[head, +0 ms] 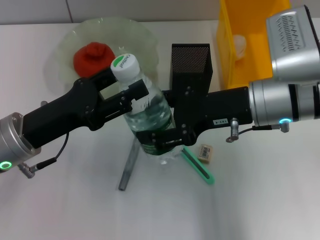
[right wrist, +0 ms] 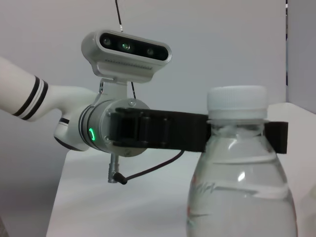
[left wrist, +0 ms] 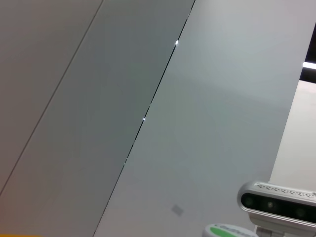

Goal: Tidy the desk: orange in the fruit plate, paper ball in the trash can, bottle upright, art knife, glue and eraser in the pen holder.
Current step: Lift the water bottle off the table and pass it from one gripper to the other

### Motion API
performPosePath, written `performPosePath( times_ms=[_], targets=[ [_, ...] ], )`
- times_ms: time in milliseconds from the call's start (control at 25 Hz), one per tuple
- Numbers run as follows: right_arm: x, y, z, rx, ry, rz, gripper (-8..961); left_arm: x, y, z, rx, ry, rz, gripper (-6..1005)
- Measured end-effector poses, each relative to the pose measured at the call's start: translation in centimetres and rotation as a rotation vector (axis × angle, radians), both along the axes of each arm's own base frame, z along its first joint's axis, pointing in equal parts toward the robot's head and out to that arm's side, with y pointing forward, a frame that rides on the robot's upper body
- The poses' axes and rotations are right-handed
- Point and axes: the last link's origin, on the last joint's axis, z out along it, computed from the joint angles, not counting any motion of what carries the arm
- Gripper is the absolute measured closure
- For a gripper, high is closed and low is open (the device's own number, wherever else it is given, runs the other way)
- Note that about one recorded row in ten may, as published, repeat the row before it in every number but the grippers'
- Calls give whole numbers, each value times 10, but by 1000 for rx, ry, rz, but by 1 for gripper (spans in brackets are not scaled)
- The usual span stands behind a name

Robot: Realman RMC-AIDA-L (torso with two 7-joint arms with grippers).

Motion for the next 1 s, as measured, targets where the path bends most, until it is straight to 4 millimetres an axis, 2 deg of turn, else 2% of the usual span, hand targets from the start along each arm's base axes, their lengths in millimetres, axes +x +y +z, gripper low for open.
performPosePath(
  times_ms=[200, 640, 840, 1000],
  targets=[
    [-2, 1, -7, -18, -14, 1, 225, 0, 0, -1, -4, -2, 2, 289],
    [-5, 1, -11, -21, -24, 10, 223, -2, 0, 0, 6, 5, 7, 426],
    [-6, 2, -11, -20, -24, 11, 221, -4, 0, -1, 9, 13, 17, 524],
    [-6, 2, -11, -20, -24, 11, 220, -3, 1, -1, 9, 15, 15, 526]
  ],
)
